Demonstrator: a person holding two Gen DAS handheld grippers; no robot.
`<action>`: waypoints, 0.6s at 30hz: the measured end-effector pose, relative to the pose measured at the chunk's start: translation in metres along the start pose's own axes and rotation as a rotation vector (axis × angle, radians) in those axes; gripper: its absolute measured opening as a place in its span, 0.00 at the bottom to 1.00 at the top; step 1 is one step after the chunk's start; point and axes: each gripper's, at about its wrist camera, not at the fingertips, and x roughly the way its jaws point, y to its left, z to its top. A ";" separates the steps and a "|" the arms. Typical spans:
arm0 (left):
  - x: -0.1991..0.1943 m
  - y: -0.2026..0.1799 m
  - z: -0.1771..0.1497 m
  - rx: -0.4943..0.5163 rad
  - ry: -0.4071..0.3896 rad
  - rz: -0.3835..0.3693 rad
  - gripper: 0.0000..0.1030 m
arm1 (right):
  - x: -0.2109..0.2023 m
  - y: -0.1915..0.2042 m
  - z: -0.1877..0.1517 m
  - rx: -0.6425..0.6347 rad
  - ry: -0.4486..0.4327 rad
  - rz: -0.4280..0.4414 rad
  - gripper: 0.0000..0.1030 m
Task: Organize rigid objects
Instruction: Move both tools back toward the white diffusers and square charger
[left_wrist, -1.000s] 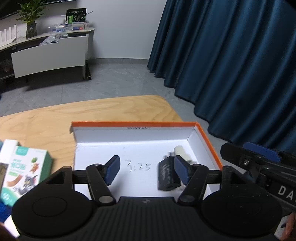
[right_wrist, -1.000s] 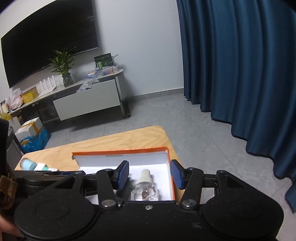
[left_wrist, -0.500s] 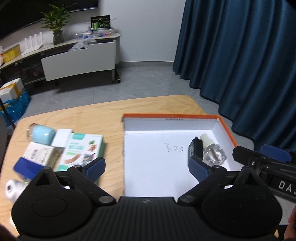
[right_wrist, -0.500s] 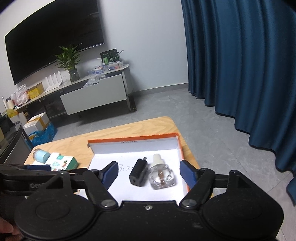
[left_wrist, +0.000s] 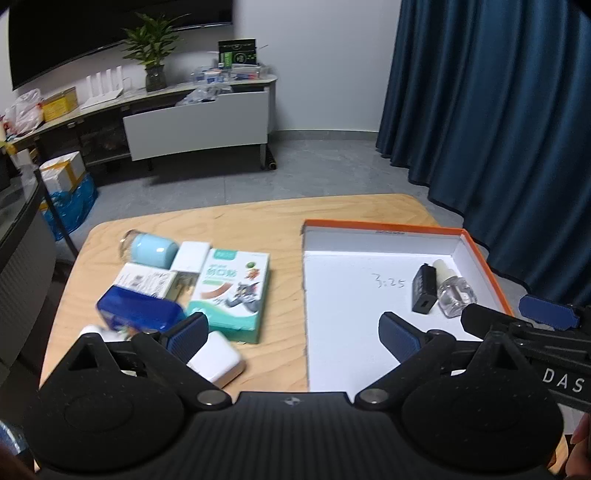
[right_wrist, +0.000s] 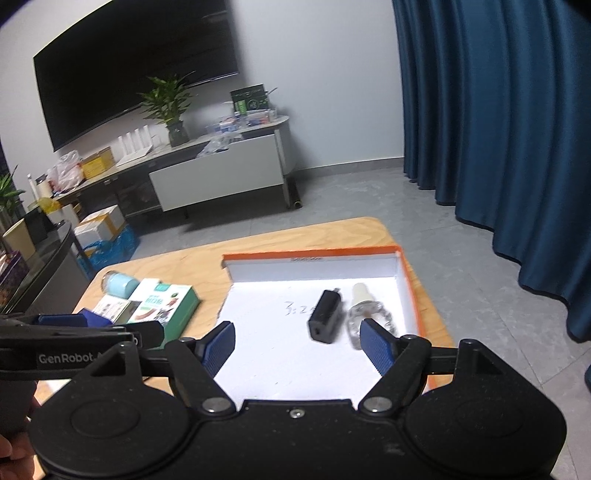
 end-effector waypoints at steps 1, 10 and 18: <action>-0.001 0.003 -0.001 -0.005 -0.001 0.005 0.99 | 0.000 0.002 -0.001 -0.003 0.002 0.004 0.86; -0.015 0.025 -0.010 -0.042 -0.019 0.038 0.99 | -0.001 0.023 -0.005 -0.033 0.015 0.045 0.86; -0.024 0.046 -0.017 -0.062 -0.034 0.065 0.99 | 0.004 0.043 -0.014 -0.060 0.043 0.082 0.86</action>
